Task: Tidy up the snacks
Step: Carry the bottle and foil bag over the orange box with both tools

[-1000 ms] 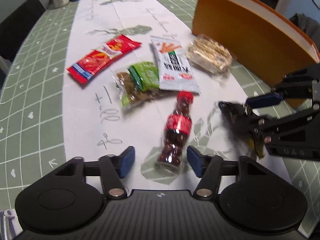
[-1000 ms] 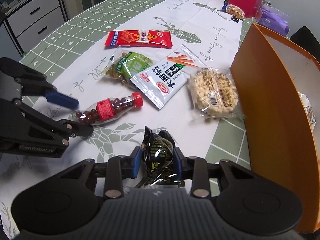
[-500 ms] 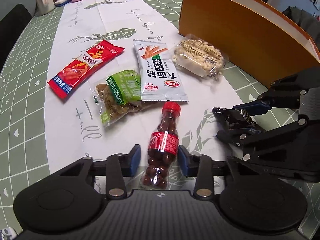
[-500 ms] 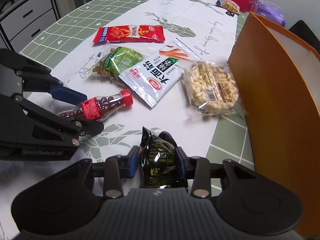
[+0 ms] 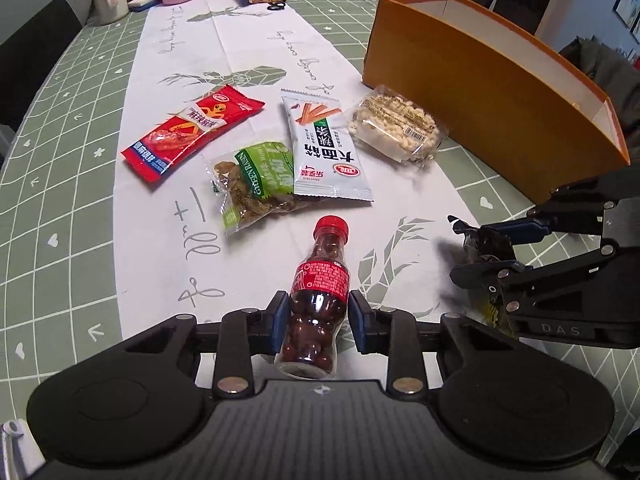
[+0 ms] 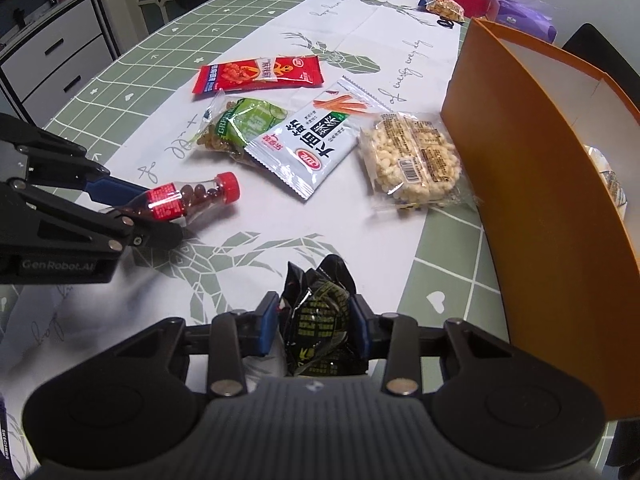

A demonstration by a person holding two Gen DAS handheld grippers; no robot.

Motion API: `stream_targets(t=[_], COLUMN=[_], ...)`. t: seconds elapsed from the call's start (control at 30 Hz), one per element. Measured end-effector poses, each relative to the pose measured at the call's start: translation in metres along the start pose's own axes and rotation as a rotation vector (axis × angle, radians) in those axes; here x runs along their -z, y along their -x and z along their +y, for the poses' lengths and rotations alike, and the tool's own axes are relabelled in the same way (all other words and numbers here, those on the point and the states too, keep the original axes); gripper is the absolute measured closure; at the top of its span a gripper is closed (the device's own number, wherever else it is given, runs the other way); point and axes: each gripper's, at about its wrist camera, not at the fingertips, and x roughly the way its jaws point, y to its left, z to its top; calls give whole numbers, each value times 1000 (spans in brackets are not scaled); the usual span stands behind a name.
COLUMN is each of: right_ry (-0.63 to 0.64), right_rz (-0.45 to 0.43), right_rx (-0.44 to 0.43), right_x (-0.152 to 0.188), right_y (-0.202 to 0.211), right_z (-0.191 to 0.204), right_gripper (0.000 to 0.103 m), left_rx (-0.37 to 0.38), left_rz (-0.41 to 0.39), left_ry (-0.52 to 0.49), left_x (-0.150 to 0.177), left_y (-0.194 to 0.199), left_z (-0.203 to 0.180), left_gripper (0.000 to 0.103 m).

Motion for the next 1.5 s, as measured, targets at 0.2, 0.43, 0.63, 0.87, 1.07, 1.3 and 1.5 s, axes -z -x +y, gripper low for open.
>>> stream_targets(t=[0.2,0.43,0.63,0.87,1.07,1.3,1.5], right_ry=[-13,-31,-72,-140,-217,-327,-447], right_rz=[-19,-43,-70,-114,-141,-203,-238], right_rx=[7,7,17,33,55,75,97], right_x=[4,9,8,2,-3,-9,-15], right_y=[14,34,53,81,100,127,139], right_z=[1,2,-4,-21,-46,-84,-124], right_gripper=[66,66,66,66,66,66,68], left_rx=[4,6,14,29,53,110,137], left_rz=[-28,-72,-94,-127,-146,-161,-175], left_ry=[-1,-27,-49,-79,-157,-215,-300], left_x=[3,1,-9,-37,-64,-100,-137], left_y=[16,39,49,55,54,49,40], left_z=[-4,-14,-22,-35,-60,-87,-117], left_gripper=[67,67,67,67,67,67,67])
